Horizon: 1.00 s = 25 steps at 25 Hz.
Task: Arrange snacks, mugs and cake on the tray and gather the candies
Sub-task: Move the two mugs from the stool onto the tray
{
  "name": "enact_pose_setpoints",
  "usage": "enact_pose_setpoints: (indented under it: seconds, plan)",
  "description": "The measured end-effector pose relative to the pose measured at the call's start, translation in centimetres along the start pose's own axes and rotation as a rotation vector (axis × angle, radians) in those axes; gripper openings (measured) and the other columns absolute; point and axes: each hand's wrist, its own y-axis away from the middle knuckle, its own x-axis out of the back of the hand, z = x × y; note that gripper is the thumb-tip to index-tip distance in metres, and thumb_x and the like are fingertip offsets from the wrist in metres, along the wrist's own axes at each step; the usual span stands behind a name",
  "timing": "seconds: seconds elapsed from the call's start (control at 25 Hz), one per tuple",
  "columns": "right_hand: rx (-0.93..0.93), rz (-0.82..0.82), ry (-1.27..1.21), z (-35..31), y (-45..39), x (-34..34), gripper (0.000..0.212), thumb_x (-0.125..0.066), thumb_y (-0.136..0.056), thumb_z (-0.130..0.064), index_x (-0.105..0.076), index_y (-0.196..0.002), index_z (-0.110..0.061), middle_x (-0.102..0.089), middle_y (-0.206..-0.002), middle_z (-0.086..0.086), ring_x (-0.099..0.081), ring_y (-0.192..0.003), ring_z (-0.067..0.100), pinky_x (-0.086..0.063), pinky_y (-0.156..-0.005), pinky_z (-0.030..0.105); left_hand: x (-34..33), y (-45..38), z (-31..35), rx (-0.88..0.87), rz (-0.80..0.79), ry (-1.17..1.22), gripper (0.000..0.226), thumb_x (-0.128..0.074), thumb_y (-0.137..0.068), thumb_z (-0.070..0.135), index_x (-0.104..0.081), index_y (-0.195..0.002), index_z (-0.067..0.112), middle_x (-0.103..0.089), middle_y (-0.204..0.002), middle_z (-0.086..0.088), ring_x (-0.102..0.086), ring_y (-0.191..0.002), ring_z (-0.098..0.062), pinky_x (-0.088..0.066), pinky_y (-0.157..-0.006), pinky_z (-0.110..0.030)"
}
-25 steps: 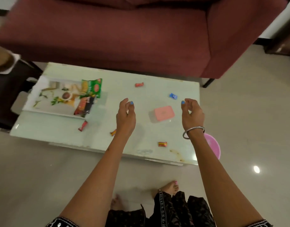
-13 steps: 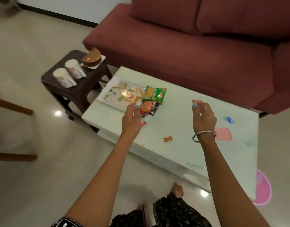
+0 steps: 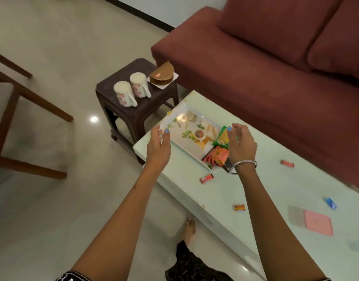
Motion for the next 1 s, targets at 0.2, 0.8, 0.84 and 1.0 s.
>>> enact_pose_setpoints:
  seconds: [0.2, 0.8, 0.84, 1.0]
  plan:
    - [0.102, -0.131, 0.017, -4.2, -3.7, -6.8, 0.028, -0.052, -0.092, -0.027, -0.058, -0.113, -0.009, -0.066, -0.114, 0.010, -0.059, -0.109, 0.022, -0.038, -0.082, 0.018, 3.1, -5.5, 0.9, 0.030, 0.091, 0.033, 0.052, -0.038, -0.095, 0.040, -0.028, -0.141, 0.019, -0.042, -0.143, -0.005, -0.040, -0.122, -0.011, -0.029, -0.092, -0.023]
    - [0.173, -0.425, 0.148, -14.0, -13.8, -27.6, 0.054, -0.074, -0.074, -0.032, -0.054, -0.122, -0.015, -0.062, -0.124, 0.004, -0.056, -0.114, 0.020, -0.043, -0.093, 0.028, 12.4, -25.3, 1.0, 0.094, 0.090, -0.083, 0.069, -0.071, -0.078, 0.023, -0.035, -0.135, 0.013, -0.045, -0.138, -0.003, -0.045, -0.124, -0.016, -0.041, -0.100, -0.028]
    - [0.180, -0.449, 0.178, -14.4, -14.7, -29.0, 0.057, -0.075, -0.073, -0.033, -0.053, -0.123, -0.015, -0.061, -0.125, 0.004, -0.056, -0.115, 0.021, -0.044, -0.094, 0.030, 12.9, -26.9, 0.8, 0.099, 0.086, -0.118, 0.072, -0.072, -0.077, 0.022, -0.033, -0.137, 0.012, -0.043, -0.141, -0.006, -0.041, -0.129, -0.020, -0.038, -0.104, -0.033]
    - [0.218, -0.541, 0.299, -14.8, -17.9, -34.5, 0.068, -0.079, -0.068, -0.033, -0.051, -0.127, -0.015, -0.060, -0.127, 0.006, -0.056, -0.116, 0.022, -0.046, -0.097, 0.037, 14.0, -32.5, -0.6, 0.070, 0.076, -0.282, 0.076, -0.076, -0.073, 0.020, -0.035, -0.136, 0.012, -0.046, -0.137, -0.007, -0.042, -0.128, -0.022, -0.038, -0.103, -0.033]
